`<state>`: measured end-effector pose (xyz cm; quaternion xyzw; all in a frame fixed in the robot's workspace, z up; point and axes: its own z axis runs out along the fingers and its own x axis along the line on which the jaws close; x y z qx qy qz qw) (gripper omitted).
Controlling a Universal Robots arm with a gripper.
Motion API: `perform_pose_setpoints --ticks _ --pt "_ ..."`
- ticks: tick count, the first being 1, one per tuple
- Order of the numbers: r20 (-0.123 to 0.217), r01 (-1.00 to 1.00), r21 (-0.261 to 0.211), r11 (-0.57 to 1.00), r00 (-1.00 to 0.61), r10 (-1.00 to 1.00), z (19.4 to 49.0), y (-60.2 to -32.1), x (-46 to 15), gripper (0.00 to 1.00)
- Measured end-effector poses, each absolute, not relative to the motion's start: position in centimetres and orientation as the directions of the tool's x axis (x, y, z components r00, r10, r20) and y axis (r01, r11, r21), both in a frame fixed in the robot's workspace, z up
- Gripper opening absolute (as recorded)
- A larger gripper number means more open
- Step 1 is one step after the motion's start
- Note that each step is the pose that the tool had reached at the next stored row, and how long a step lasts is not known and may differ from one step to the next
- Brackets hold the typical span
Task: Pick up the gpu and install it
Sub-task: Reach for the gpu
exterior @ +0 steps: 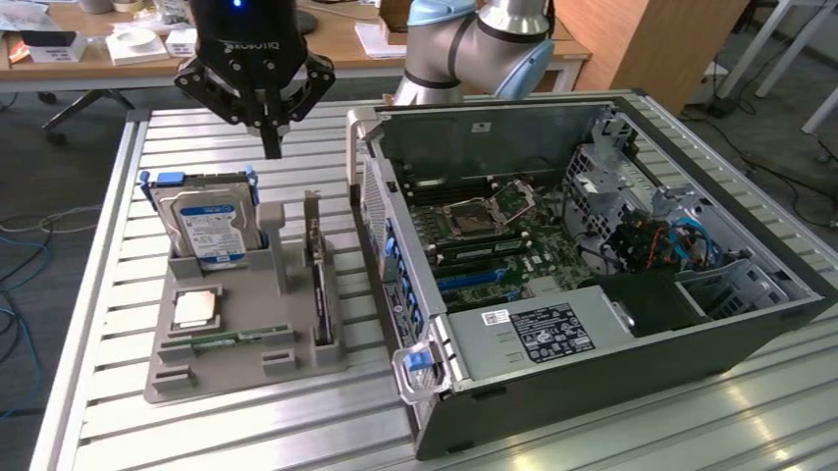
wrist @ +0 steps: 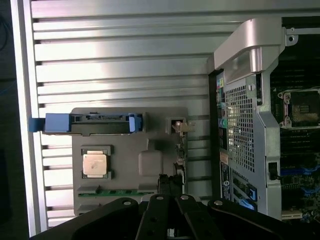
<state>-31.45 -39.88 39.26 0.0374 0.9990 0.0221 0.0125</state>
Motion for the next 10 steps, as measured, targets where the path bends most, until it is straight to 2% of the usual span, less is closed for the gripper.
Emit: perform_pose_setpoints --ticks 10 --pt "-0.023 0.074 0.045 0.996 -0.997 0.075 39.3 -39.9 -29.9 0.10"
